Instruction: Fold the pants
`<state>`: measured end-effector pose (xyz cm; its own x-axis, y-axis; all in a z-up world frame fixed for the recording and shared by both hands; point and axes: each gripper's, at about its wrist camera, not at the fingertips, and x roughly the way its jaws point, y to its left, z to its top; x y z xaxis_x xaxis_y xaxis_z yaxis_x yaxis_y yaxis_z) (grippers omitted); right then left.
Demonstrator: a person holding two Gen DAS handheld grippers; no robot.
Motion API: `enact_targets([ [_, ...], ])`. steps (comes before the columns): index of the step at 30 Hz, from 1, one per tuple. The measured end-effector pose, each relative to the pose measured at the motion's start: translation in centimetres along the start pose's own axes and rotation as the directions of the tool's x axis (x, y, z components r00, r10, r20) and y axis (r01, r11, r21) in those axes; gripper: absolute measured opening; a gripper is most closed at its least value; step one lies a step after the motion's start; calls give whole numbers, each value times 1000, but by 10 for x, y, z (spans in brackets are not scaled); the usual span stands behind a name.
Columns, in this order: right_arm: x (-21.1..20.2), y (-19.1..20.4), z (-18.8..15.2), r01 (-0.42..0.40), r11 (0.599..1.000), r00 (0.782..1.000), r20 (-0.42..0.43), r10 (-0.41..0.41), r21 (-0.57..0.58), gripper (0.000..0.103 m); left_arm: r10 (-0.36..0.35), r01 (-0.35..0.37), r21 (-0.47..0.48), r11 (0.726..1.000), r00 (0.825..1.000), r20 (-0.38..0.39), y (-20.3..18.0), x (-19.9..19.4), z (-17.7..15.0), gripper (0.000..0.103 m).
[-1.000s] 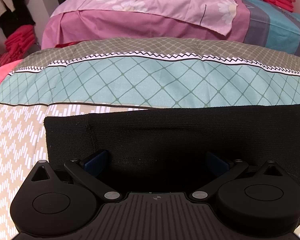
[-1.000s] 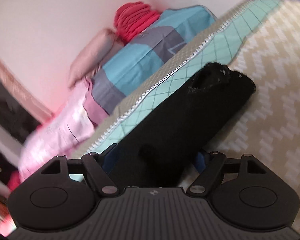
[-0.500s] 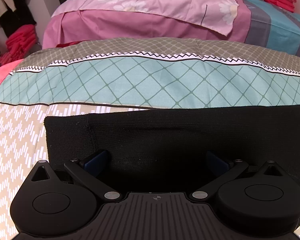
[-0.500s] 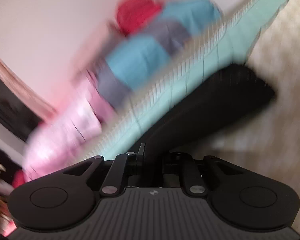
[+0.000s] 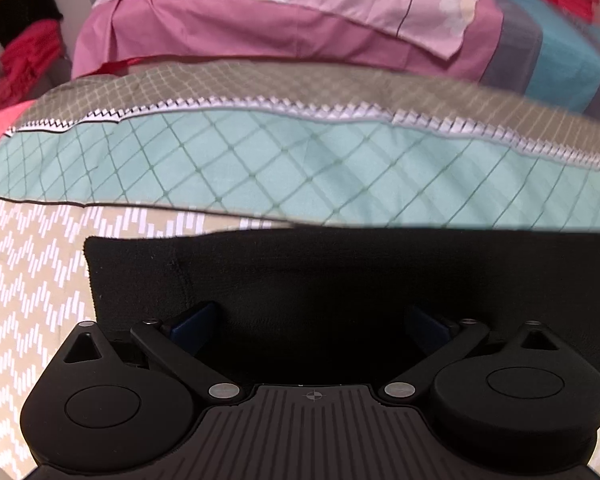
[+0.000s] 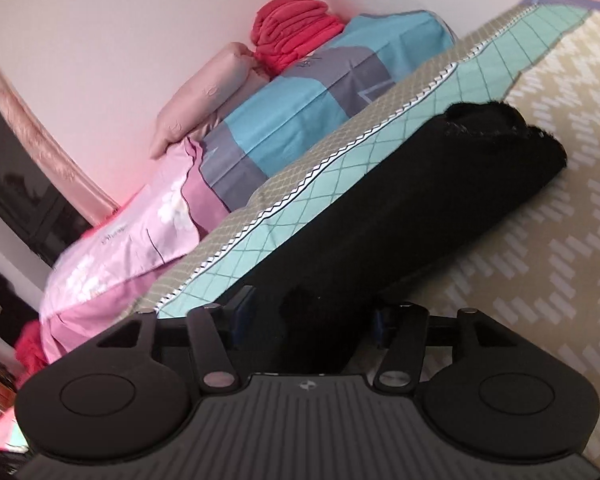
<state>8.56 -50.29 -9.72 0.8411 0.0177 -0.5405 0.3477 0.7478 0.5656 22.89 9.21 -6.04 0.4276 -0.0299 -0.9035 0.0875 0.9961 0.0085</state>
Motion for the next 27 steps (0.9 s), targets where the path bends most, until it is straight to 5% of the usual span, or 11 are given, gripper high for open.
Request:
enact_targets([
  [2, 9, 7, 9, 91, 996, 996, -18, -91, -16, 22, -62, 62, -38, 997, 998, 21, 7, -11, 1, 103],
  [4, 4, 17, 10, 126, 992, 992, -7, -126, -8, 22, -100, 103, -76, 992, 994, 51, 13, -21, 1, 103],
  [7, -11, 72, -9, 256, 922, 964, 153, -219, -291, 22, -108, 117, -106, 987, 990, 85, 18, -35, -3, 103],
  [8, -18, 98, -23, 304, 855, 946, 239, -218, -421, 22, -106, 117, -111, 987, 990, 97, 19, -40, -4, 103],
  [10, -31, 151, -71, 394, 648, 901, 413, -132, -652, 22, -106, 121, -127, 985, 987, 117, 23, -48, -8, 103],
  [12, -41, 191, -137, 393, 411, 883, 462, 83, -823, 22, -108, 127, -149, 981, 986, 129, 28, -53, -12, 103],
  [14, -39, 213, -205, 333, 171, 902, 366, 228, -927, 21, -104, 127, -169, 977, 985, 138, 32, -56, -12, 103],
  [17, -16, 221, -273, 229, -123, 958, 200, 206, -966, 20, -95, 119, -174, 977, 985, 143, 37, -62, -12, 103],
  [21, -14, 216, -278, 198, -150, 964, 165, 211, -969, 21, -92, 116, -153, 981, 984, 155, 41, -73, -15, 103],
  [24, -19, 213, -265, 222, -111, 957, 195, 214, -969, 21, -113, 137, -143, 980, 980, 162, 34, -76, -17, 103],
  [27, -10, 208, -282, 221, -225, 966, 180, 188, -949, 21, -162, 183, -116, 976, 972, 169, 6, -72, -16, 103],
])
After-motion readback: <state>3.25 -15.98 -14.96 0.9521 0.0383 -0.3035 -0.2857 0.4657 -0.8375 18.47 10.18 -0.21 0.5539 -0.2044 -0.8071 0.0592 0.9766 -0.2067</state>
